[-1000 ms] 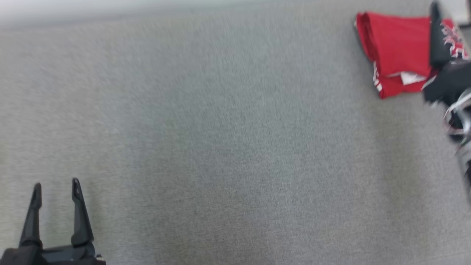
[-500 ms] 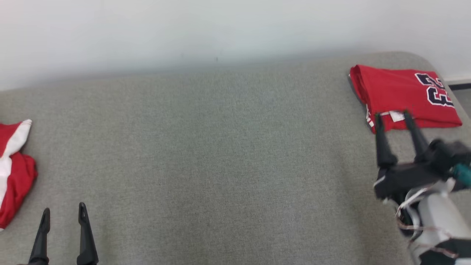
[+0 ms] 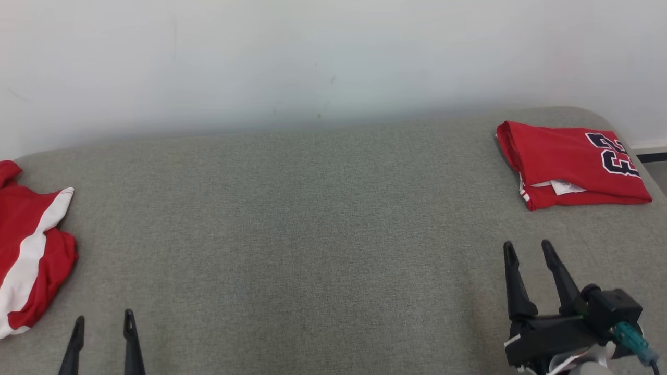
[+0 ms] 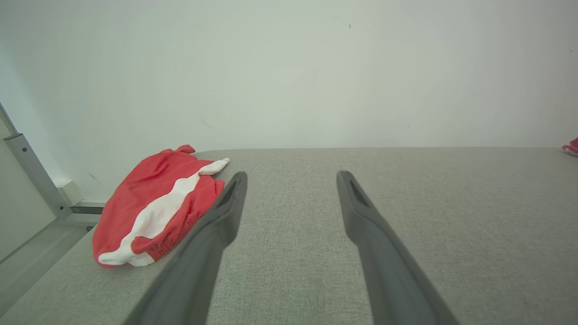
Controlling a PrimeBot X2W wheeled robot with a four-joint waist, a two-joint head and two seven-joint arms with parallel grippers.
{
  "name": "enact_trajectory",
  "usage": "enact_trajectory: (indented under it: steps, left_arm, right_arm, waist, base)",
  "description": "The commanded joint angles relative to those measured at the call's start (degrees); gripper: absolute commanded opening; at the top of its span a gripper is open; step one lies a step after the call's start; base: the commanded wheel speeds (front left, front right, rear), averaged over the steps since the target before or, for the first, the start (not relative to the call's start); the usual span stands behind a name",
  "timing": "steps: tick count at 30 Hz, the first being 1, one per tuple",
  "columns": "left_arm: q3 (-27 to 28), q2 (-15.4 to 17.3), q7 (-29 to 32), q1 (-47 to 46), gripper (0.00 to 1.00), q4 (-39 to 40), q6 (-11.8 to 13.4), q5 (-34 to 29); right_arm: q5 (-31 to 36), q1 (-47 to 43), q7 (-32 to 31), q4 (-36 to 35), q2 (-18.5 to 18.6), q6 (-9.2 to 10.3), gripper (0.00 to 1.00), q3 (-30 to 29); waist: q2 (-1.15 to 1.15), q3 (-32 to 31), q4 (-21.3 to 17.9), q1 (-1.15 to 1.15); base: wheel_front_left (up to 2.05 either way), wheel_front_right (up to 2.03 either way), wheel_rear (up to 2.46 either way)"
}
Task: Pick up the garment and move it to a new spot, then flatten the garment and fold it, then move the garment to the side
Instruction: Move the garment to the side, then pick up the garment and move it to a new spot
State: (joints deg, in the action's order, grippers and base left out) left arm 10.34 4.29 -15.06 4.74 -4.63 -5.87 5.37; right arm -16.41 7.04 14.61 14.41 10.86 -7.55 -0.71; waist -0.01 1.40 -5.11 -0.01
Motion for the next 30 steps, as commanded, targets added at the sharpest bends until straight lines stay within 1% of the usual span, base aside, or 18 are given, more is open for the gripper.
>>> enact_trajectory:
  steps: [1,10,17,30]
  left_arm:
    - [-0.33,0.07,-0.15,0.86,1.0,-0.52,0.06,-1.08]
    - [-1.27,0.72,-0.16,1.2,1.0,-2.06,0.69,-3.04]
    - [-1.53,0.78,-0.15,1.71,1.0,-2.45,1.29,-3.42]
    - [-1.78,1.16,-0.15,1.1,1.0,-2.98,1.76,-3.19]
  right_arm:
    - [0.76,-1.41,0.08,-0.63,-0.49,0.15,1.0,0.02]
    - [2.39,-6.01,0.4,-2.15,-2.3,0.15,1.0,-1.52]
    - [2.87,-7.15,0.54,-2.4,-3.07,0.15,1.0,-1.6]
    - [2.62,-7.0,0.48,-1.83,-2.69,0.15,1.0,-1.19]
  waist:
    - [0.01,-0.21,0.21,0.01]
    - [0.01,-0.95,0.89,0.01]
    - [0.01,-1.14,0.93,0.01]
    - [0.01,-1.18,1.35,0.01]
  base:
    - [0.0,0.0,0.0]
    - [0.0,0.0,0.0]
    - [0.0,0.0,0.0]
    - [0.0,0.0,0.0]
